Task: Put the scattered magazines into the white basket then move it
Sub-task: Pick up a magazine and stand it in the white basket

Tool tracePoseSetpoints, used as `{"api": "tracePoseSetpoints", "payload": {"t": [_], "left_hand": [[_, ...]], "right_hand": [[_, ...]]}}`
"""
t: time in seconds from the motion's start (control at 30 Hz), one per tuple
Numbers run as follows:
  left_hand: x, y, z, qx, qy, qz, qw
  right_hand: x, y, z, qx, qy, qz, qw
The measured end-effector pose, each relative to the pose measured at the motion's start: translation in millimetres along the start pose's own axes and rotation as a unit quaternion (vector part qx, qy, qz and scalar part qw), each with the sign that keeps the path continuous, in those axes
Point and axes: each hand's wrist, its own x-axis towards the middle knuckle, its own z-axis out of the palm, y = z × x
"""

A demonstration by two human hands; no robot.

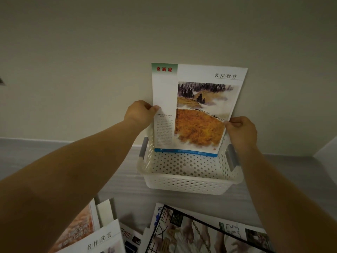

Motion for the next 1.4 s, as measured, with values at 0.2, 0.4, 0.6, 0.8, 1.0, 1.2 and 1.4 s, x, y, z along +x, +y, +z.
{"api": "tracePoseSetpoints", "payload": {"t": [0.2,0.4,0.6,0.8,1.0,1.2,1.4], "left_hand": [[-36,-10,-38,-0.029,0.015,-0.011,0.999],[-129,-65,-97,-0.029,-0.008,-0.026,0.999],[-246,-165,-151,-0.015,-0.022,-0.157,0.987],[-338,-221,-158,-0.126,-0.018,-0.248,0.960],[-363,-221,-146,-0.147,-0.053,-0.226,0.961],[-351,-215,-146,-0.055,-0.051,-0.156,0.985],[-316,-142,-153,-0.168,-0.130,-0.172,0.962]], "right_hand": [[-26,-7,-18,0.014,0.056,0.002,0.998],[-110,-28,-41,0.028,0.059,-0.062,0.996],[-251,-15,-15,-0.016,-0.213,-0.020,0.977],[-337,0,14,-0.145,-0.367,-0.006,0.919],[-344,-14,17,-0.146,-0.369,0.001,0.918],[-351,-32,9,-0.058,-0.335,0.032,0.940],[-373,-72,4,-0.018,-0.311,-0.077,0.947]]}}
